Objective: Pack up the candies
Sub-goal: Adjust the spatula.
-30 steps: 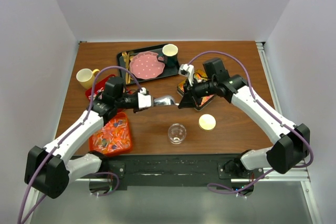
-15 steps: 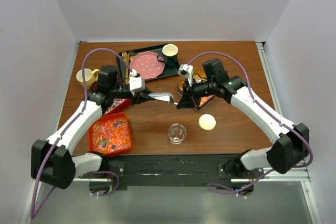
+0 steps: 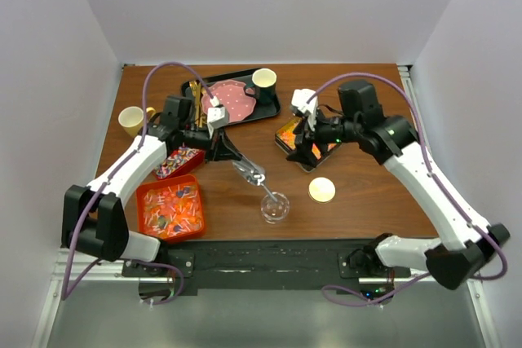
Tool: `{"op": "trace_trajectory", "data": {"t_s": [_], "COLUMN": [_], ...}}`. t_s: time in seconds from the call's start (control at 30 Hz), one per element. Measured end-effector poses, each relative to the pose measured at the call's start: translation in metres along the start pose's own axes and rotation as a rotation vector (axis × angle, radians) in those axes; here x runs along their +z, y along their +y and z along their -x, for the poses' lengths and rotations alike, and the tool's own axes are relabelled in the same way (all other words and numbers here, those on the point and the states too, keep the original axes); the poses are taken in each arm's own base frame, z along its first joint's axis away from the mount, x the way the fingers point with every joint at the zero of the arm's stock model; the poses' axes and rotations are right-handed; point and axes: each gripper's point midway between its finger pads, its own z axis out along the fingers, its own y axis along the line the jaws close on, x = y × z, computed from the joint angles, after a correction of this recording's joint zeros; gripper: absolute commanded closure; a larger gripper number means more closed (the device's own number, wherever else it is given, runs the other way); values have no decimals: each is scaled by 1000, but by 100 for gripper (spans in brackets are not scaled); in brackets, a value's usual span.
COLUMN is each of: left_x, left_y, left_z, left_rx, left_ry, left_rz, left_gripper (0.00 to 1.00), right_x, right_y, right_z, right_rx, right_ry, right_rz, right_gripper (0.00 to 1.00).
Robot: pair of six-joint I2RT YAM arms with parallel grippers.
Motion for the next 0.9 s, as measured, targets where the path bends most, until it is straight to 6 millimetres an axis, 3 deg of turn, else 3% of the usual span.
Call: {"op": "trace_trajectory", "data": {"t_s": [0.07, 0.17, 0.27, 0.37, 0.6, 0.9], "left_x": [-3, -12, -24, -29, -33, -37], "left_y": [6, 24, 41, 52, 56, 57], "left_z": [2, 0, -2, 9, 33, 43], "left_rx": [-59, -218, -379, -475, -568, -640], "left_ry": [-15, -81, -156, -219, -300, -338], "left_rz": [31, 106, 167, 184, 173, 172], "left_gripper": [100, 100, 100, 100, 100, 100], "right_x": [-10, -12, -1, 15, 39, 65], "right_y": [3, 9, 14, 19, 3, -1], "right_z": [1, -14, -33, -45, -29, -22], "right_rx": [-51, -103, -183, -275, -408, -486], "right_ry": [-27, -21, -4, 11, -26, -39], "right_rz": [-37, -73, -100, -111, -147, -130], "right_gripper": [23, 21, 23, 28, 40, 48]}}
